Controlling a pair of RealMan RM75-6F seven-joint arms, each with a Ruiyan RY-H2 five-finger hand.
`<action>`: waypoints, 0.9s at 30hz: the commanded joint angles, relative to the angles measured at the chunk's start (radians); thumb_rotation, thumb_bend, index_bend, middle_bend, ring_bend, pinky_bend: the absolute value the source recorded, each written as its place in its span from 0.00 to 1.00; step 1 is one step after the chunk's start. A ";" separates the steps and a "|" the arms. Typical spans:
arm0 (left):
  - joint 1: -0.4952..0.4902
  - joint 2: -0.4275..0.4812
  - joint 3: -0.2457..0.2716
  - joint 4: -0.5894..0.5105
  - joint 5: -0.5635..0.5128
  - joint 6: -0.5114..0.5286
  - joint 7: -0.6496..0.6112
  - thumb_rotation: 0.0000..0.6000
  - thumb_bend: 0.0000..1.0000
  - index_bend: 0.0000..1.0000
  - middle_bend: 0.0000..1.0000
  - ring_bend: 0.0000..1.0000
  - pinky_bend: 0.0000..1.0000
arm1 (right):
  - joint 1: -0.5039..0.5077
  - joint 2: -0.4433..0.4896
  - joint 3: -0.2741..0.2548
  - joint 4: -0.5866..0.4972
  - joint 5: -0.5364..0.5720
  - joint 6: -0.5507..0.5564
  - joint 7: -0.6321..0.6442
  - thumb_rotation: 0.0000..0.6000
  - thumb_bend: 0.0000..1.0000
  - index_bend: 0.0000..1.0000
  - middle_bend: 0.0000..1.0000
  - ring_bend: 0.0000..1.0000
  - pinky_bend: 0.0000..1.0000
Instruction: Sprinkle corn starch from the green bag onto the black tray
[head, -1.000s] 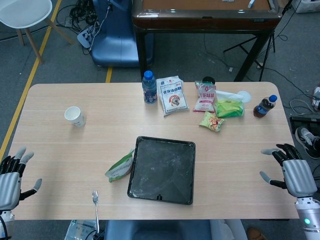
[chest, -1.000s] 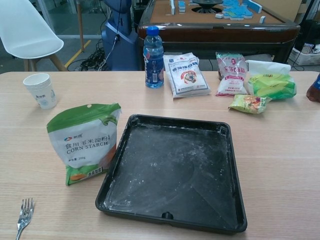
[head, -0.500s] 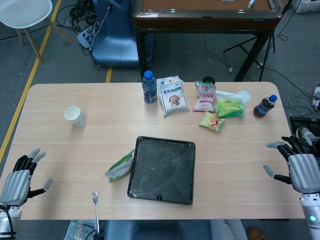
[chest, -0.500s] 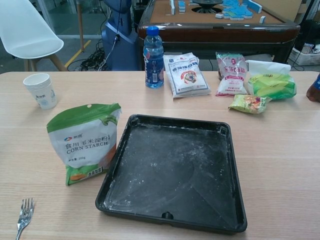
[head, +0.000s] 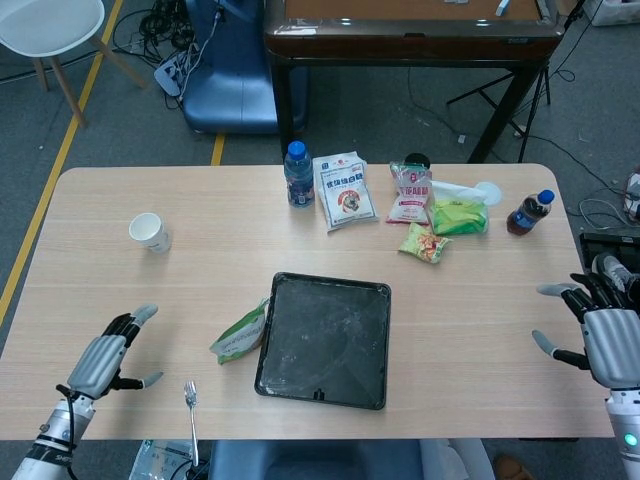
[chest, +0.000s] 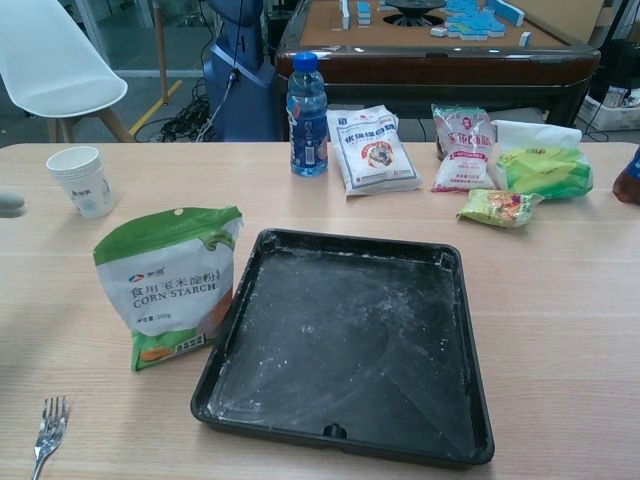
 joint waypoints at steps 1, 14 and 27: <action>-0.013 -0.024 0.008 0.006 0.001 -0.017 0.011 1.00 0.15 0.00 0.06 0.10 0.03 | -0.003 -0.003 -0.002 0.003 0.003 0.000 0.002 1.00 0.22 0.33 0.36 0.18 0.13; -0.096 -0.200 -0.027 0.108 -0.059 -0.103 0.026 1.00 0.13 0.00 0.06 0.11 0.06 | -0.020 -0.014 -0.012 0.023 0.015 0.006 0.017 1.00 0.22 0.33 0.36 0.18 0.13; -0.151 -0.336 -0.052 0.202 -0.120 -0.152 0.041 1.00 0.12 0.00 0.06 0.13 0.09 | -0.037 -0.019 -0.017 0.038 0.028 0.012 0.029 1.00 0.22 0.33 0.36 0.18 0.13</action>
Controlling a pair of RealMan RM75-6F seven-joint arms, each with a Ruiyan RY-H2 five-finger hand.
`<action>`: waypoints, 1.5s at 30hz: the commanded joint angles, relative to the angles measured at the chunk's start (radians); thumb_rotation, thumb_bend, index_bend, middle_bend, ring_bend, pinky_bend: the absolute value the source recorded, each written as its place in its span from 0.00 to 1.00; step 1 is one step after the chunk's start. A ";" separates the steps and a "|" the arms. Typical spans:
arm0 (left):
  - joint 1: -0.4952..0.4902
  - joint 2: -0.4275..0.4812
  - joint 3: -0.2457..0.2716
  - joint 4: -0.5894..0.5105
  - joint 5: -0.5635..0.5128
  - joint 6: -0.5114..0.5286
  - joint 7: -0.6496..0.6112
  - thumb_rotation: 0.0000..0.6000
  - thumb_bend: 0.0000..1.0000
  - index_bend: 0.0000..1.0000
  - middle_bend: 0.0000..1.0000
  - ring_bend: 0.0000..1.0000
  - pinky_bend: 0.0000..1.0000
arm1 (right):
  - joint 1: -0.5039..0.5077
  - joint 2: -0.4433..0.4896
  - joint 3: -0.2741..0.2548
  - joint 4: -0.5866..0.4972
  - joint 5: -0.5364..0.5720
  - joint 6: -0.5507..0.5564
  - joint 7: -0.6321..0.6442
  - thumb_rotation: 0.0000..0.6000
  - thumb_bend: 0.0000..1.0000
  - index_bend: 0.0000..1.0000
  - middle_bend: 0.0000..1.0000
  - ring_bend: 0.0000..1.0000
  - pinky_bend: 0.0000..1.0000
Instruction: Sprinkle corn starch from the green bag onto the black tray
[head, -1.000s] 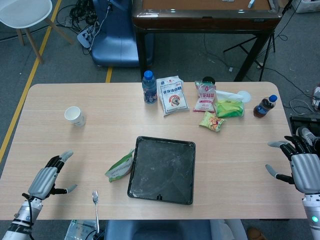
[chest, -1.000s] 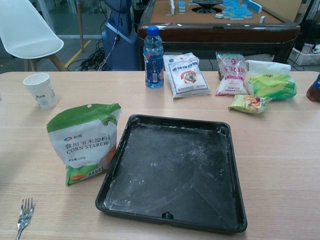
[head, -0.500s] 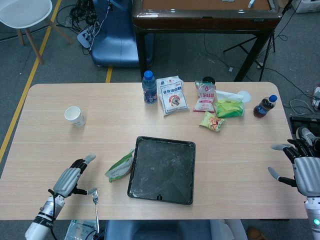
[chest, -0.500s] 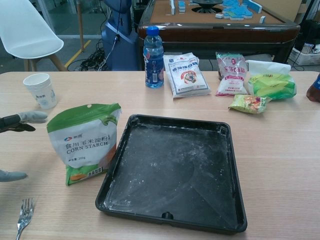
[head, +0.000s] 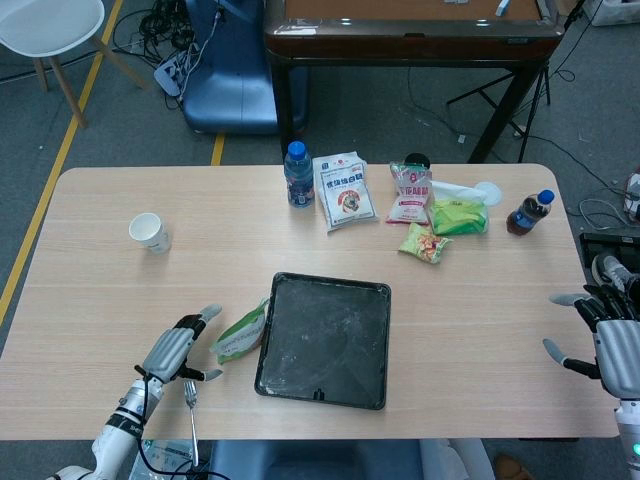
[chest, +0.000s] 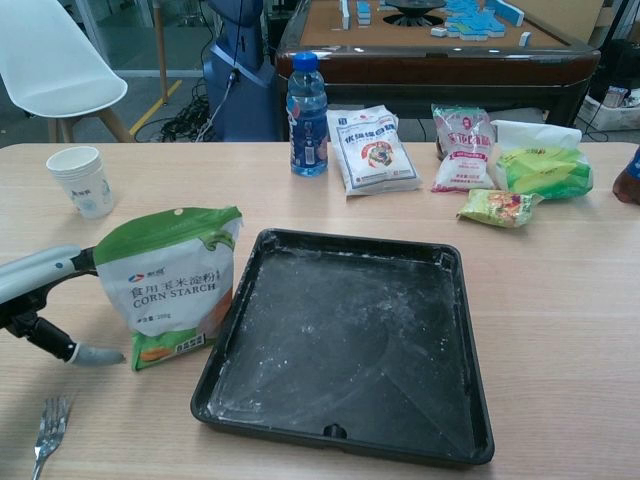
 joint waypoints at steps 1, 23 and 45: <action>-0.013 -0.035 -0.009 0.030 -0.012 -0.005 -0.003 1.00 0.12 0.00 0.06 0.13 0.09 | -0.002 -0.001 0.000 0.002 0.001 0.001 0.001 1.00 0.22 0.33 0.36 0.18 0.13; -0.053 -0.203 -0.035 0.217 -0.030 0.027 0.018 1.00 0.12 0.08 0.16 0.24 0.24 | -0.015 -0.001 0.001 0.006 0.012 0.003 0.001 1.00 0.22 0.33 0.36 0.18 0.13; -0.090 -0.253 -0.017 0.383 0.055 0.063 -0.155 1.00 0.12 0.47 0.53 0.52 0.52 | -0.014 0.001 0.009 -0.008 0.014 0.001 -0.017 1.00 0.22 0.33 0.36 0.18 0.13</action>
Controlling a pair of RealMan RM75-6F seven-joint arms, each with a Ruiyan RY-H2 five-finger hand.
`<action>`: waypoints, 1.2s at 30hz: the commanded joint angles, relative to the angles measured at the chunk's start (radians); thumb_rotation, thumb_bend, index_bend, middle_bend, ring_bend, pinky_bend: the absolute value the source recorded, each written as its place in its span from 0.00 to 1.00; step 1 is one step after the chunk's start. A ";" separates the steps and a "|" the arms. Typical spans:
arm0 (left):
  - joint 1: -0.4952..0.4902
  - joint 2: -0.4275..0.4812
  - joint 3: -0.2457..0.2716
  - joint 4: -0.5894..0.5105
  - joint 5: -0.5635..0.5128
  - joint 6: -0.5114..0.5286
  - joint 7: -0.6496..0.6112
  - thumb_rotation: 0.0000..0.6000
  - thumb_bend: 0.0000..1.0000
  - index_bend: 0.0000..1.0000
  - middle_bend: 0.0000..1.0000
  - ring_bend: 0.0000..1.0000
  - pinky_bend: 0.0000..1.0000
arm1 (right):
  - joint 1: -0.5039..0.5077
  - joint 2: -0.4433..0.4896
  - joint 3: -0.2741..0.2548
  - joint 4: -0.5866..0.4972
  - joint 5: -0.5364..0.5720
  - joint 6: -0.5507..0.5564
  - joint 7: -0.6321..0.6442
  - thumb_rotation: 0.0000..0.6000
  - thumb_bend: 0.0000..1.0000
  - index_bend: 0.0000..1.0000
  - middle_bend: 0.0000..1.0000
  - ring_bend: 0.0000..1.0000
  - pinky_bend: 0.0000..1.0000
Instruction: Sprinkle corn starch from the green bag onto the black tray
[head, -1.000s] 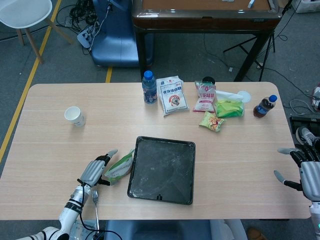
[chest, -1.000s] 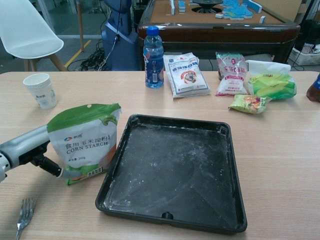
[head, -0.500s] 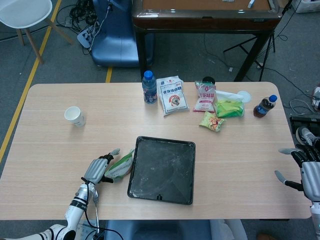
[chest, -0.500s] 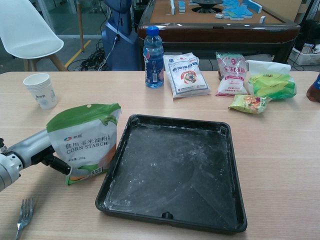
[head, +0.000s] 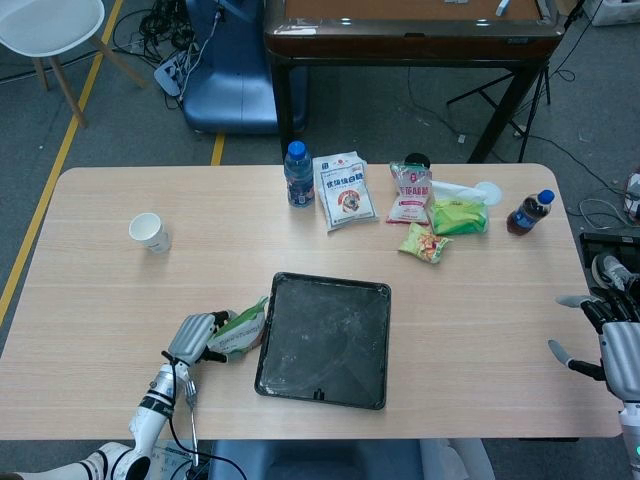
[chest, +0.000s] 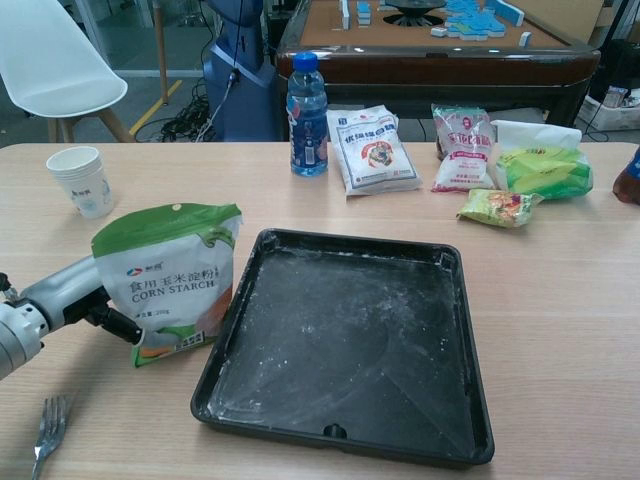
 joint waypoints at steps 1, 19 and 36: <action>-0.013 -0.007 0.007 0.040 0.031 0.015 -0.044 1.00 0.13 0.48 0.55 0.54 0.54 | 0.000 0.001 0.002 -0.005 0.001 0.001 -0.005 1.00 0.22 0.33 0.36 0.18 0.13; -0.102 0.132 0.067 0.127 0.223 0.133 -0.245 1.00 0.27 0.54 0.65 0.63 0.65 | -0.002 0.001 0.008 -0.021 -0.004 0.013 -0.017 1.00 0.22 0.33 0.36 0.17 0.13; -0.309 0.487 0.075 -0.408 0.216 -0.223 0.315 1.00 0.35 0.52 0.64 0.62 0.64 | 0.011 -0.021 0.002 0.005 -0.031 0.003 0.006 1.00 0.22 0.33 0.36 0.17 0.13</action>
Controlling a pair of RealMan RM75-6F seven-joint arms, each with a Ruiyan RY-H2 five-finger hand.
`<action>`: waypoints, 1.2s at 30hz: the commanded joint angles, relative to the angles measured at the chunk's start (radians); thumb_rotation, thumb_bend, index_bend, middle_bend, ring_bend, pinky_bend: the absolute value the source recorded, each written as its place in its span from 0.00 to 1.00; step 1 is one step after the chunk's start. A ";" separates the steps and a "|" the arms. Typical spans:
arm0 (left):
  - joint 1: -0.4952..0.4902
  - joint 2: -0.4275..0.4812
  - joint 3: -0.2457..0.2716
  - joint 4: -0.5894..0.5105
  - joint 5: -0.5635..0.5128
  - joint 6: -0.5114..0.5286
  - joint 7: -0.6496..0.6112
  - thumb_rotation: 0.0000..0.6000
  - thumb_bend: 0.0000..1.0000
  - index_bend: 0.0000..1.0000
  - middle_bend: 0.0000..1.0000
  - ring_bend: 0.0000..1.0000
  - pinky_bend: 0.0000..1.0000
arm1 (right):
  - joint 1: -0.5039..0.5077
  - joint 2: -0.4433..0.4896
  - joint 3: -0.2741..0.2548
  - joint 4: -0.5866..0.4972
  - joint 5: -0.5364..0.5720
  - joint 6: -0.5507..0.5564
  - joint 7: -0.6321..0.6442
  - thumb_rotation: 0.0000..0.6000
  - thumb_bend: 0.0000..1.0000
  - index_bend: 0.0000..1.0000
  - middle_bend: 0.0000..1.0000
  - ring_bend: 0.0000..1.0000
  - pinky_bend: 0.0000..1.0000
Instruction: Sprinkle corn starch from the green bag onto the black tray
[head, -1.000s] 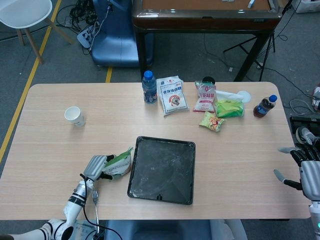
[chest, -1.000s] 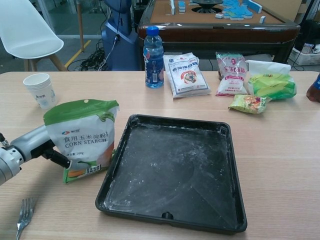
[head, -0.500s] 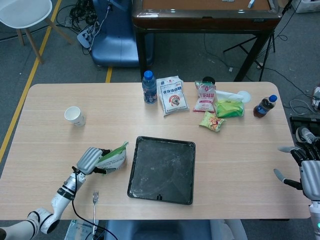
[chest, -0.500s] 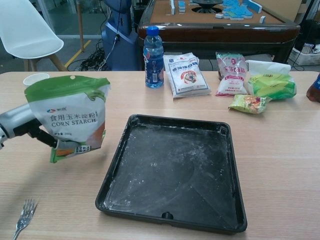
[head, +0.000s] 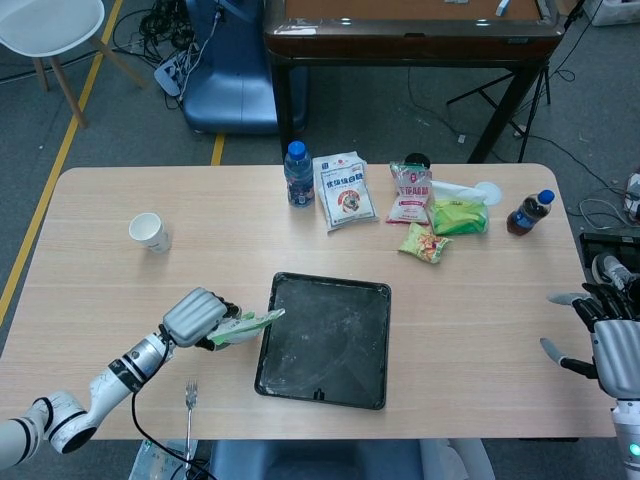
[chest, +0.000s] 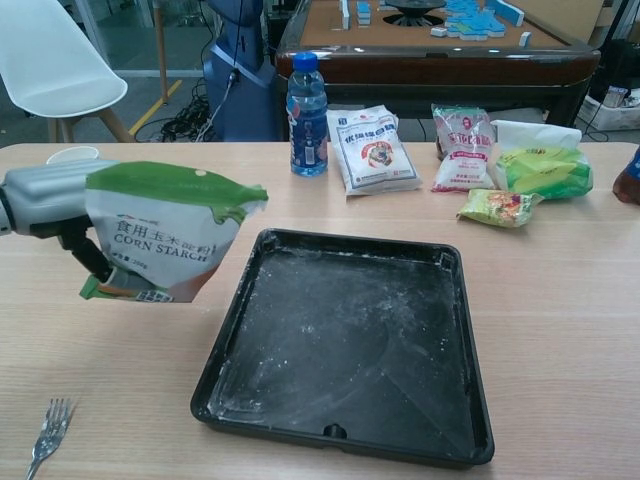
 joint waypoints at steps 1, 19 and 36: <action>-0.074 0.070 -0.008 -0.129 -0.043 -0.143 0.162 1.00 0.35 0.51 0.64 0.62 0.64 | 0.002 -0.005 -0.002 0.005 -0.005 -0.001 0.005 1.00 0.22 0.33 0.36 0.17 0.13; -0.219 0.113 -0.049 -0.321 -0.402 -0.334 0.906 1.00 0.40 0.49 0.64 0.62 0.63 | -0.013 -0.025 -0.010 0.055 -0.011 0.019 0.060 1.00 0.22 0.33 0.36 0.17 0.13; -0.342 -0.028 0.118 -0.468 -0.811 0.017 1.675 1.00 0.43 0.48 0.64 0.61 0.63 | -0.020 -0.039 -0.007 0.080 0.001 0.024 0.081 1.00 0.22 0.33 0.36 0.17 0.13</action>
